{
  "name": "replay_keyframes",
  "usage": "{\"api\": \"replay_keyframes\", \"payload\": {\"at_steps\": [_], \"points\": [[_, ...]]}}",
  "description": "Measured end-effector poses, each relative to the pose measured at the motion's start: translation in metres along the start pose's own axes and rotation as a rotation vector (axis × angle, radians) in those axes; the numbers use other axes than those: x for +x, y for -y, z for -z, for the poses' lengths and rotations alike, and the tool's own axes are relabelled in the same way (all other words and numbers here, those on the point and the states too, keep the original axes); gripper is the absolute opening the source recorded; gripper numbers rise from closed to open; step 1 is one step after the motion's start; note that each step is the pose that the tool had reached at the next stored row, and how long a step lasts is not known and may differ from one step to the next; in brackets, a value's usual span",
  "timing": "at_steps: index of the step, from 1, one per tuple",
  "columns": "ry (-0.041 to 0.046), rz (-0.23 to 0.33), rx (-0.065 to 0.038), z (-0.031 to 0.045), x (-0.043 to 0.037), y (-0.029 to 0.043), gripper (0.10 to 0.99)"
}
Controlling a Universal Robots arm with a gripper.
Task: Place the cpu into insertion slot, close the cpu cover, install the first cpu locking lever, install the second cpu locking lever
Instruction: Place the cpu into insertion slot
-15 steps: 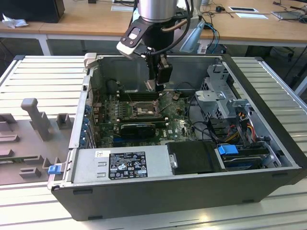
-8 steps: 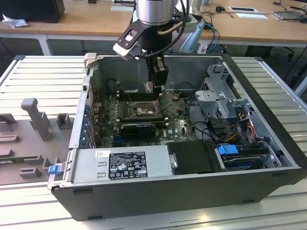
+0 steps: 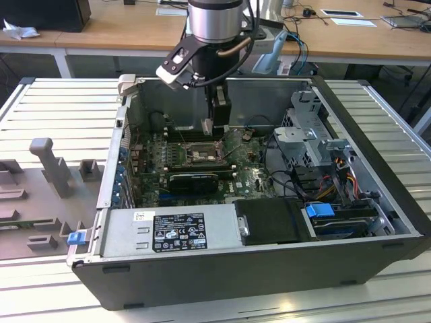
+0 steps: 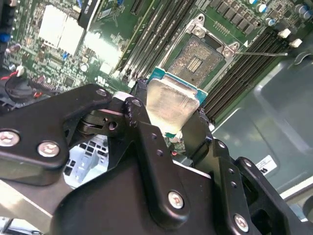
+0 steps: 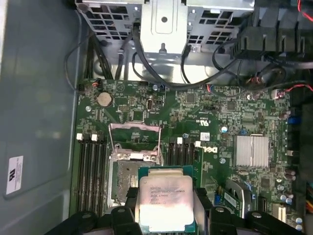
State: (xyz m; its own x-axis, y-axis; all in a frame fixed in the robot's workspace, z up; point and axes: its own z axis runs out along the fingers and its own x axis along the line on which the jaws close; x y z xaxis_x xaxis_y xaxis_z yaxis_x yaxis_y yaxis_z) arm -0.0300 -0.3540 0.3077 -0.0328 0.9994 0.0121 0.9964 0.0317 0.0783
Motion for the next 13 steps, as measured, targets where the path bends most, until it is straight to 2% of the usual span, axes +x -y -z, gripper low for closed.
{"api": "replay_keyframes", "payload": {"at_steps": [7,12,13], "points": [[0.0011,-0.012,0.000,-0.0154,0.0010,0.0037,0.529],[0.0091,-0.015,-0.001,-0.0220,0.0010,0.0042,0.529],[0.0095,-0.015,-0.001,-0.0264,0.0010,0.0040,0.529]]}}
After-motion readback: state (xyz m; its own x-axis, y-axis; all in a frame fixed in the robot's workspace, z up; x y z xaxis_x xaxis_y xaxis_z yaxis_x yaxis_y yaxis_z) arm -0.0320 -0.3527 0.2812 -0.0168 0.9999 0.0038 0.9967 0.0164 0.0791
